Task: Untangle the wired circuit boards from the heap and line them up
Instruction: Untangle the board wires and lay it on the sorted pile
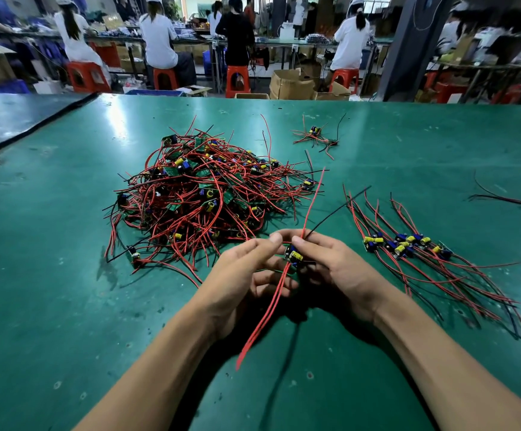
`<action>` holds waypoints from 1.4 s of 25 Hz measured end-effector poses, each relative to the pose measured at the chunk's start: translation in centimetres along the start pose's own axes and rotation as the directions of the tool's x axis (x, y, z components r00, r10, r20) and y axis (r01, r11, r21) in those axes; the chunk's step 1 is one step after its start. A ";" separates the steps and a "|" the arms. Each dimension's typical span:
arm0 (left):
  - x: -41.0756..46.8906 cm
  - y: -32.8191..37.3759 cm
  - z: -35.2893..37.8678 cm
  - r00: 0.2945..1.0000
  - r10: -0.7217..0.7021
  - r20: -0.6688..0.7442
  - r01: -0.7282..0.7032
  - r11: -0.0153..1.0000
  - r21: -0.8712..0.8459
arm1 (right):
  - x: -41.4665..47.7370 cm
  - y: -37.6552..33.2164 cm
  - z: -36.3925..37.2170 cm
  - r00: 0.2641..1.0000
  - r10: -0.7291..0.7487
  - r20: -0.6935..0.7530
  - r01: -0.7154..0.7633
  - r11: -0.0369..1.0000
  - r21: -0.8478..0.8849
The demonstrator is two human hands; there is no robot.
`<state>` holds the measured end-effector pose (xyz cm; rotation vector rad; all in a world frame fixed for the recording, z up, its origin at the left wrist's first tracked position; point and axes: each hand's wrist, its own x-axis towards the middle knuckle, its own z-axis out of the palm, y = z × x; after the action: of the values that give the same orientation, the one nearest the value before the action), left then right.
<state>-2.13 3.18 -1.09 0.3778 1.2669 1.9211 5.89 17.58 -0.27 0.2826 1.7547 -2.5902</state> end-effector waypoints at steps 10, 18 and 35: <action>-0.3 -0.1 -0.1 1.000 0.005 0.023 -0.008 0.994 0.112 | 0.5 0.5 -0.8 0.946 -0.152 -0.287 0.093 0.973 -0.209; -0.4 0.1 0.2 0.997 -0.029 0.070 0.019 0.990 0.142 | 0.1 0.0 -0.7 0.983 -0.092 -0.157 0.074 0.991 -0.115; -0.4 -0.5 1.0 0.997 0.045 -0.066 -0.034 0.987 0.158 | 0.2 0.7 -0.8 0.955 -0.161 -0.248 0.080 0.948 -0.307</action>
<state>-1.06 3.57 -1.00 0.4228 1.4716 1.8872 5.86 18.04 -1.24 0.5628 2.2855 -2.4105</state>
